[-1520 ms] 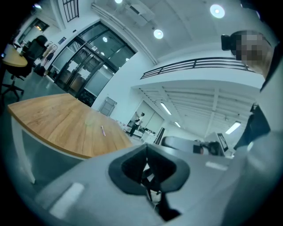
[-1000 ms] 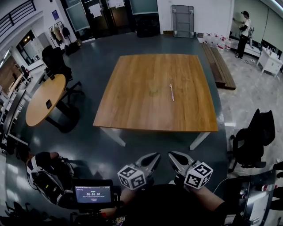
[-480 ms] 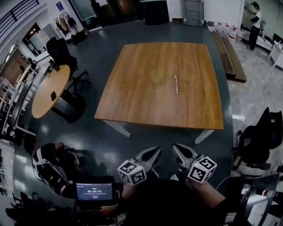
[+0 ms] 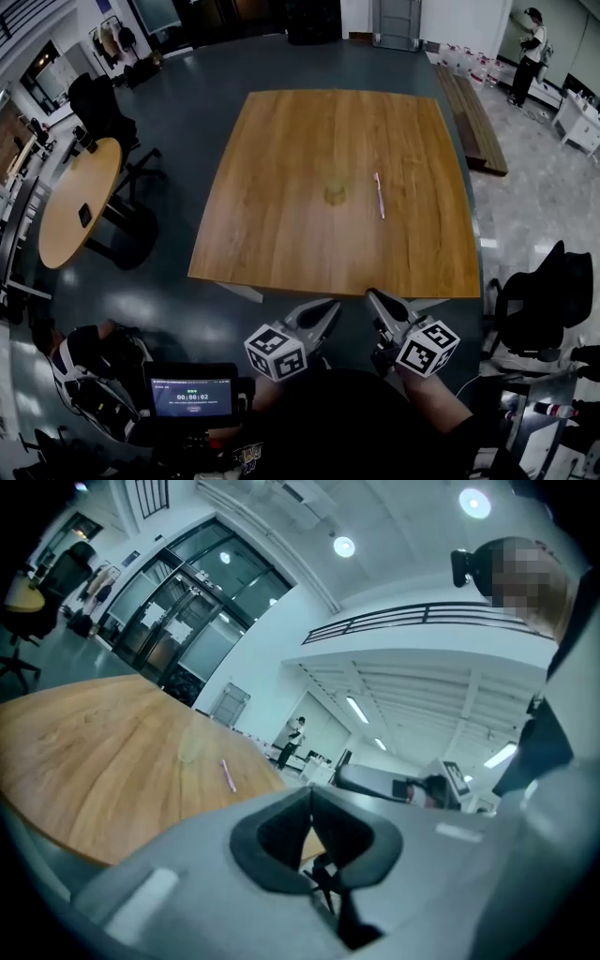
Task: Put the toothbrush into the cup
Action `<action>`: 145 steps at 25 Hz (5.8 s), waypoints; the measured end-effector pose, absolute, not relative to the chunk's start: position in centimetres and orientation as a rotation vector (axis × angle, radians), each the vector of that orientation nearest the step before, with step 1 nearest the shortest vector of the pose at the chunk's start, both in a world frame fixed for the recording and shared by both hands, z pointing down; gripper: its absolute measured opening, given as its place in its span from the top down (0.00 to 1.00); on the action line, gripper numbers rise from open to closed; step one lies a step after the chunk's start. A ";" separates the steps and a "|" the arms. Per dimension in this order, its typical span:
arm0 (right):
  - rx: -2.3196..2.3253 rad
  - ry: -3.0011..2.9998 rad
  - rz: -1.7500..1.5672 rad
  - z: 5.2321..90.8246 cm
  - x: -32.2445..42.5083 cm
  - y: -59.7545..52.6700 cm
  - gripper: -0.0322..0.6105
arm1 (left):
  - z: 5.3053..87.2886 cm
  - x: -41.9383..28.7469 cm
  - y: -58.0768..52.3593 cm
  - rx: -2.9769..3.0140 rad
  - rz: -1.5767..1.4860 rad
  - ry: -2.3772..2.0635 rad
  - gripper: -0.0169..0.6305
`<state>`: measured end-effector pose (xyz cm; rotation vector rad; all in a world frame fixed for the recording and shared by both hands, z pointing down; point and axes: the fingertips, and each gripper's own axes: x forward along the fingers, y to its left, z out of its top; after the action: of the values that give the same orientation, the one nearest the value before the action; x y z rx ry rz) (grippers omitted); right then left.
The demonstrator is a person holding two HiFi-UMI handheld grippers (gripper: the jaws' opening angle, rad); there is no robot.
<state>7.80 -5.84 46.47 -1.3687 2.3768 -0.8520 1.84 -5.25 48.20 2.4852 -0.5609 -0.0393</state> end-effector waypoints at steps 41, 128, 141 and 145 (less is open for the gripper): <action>-2.031 2.561 -2.059 73.8 27.6 -37.8 0.82 | 50.9 -2.6 -19.3 2.305 -0.073 -0.820 0.97; -1.752 3.160 -1.181 65.8 11.2 -46.1 0.87 | 51.6 -4.4 -20.1 2.249 -0.140 -0.909 0.97; -1.775 3.014 -1.134 63.2 12.2 -46.0 0.94 | 51.0 -4.7 -20.4 2.297 -0.149 -0.898 0.97; -1.747 2.945 -1.069 60.8 12.9 -44.9 0.94 | 50.6 -4.0 -20.3 2.337 -0.145 -0.859 0.97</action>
<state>12.87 -44.90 60.81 -1.7473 2.9447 -1.0695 -3.97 -20.32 50.63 2.3371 -0.8585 -0.1447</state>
